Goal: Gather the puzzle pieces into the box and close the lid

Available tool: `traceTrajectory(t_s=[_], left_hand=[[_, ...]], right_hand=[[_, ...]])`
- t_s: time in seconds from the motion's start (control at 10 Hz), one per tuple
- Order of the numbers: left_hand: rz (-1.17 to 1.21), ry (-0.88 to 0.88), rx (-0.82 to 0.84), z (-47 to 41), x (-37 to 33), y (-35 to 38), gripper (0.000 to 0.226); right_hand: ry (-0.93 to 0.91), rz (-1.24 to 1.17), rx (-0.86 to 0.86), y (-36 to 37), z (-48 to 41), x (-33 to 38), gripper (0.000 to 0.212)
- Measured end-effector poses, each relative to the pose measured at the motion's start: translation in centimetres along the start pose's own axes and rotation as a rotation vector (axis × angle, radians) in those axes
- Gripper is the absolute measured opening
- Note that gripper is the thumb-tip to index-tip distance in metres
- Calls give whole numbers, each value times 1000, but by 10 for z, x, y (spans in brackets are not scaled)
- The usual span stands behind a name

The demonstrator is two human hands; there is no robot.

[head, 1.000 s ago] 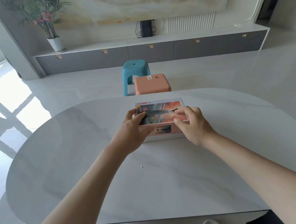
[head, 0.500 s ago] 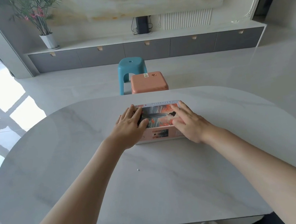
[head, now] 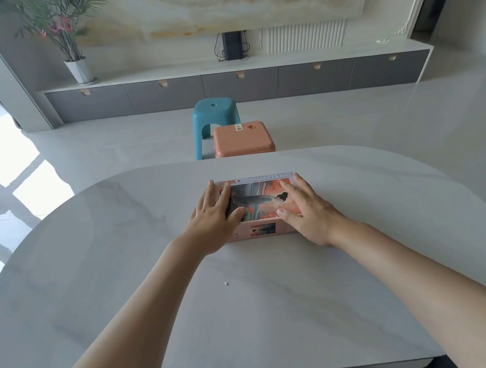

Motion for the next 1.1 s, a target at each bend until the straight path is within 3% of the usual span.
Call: traceTrajectory(t_s=[0.1, 0.3, 0.5, 0.7, 0.9, 1.0, 1.1], left_hand=[[173, 14, -98, 6, -2, -15, 69], [215, 8, -107, 8, -1, -26, 90], [250, -91, -165, -20, 7, -34, 86], [215, -83, -140, -64, 6, -35, 66], [275, -97, -92, -81, 13, -29, 71], [353, -72, -154, -68, 6, -43, 65], [509, -24, -291, -45, -5, -79, 66]], right_hand=[[-25, -89, -63, -10, 7, 1, 82], [7, -155, -90, -13, 3, -12, 87], [56, -192, -118, -19, -29, -18, 83], [85, -170, -127, -24, -69, -16, 79], [110, -169, -81, -22, -82, -17, 89], [98, -190, -66, -32, -73, -12, 91], [35, -218, -243, -79, -56, 5, 80]])
Point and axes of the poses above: each hand's wrist, its own z-axis away from the middle knuckle, its own y-axis out of the palm, x = y × z, the point moved 10 cm from there along -z, towards the middle knuckle, and after that the axes turned 4 degrees about -z, right-handed, at the moved point
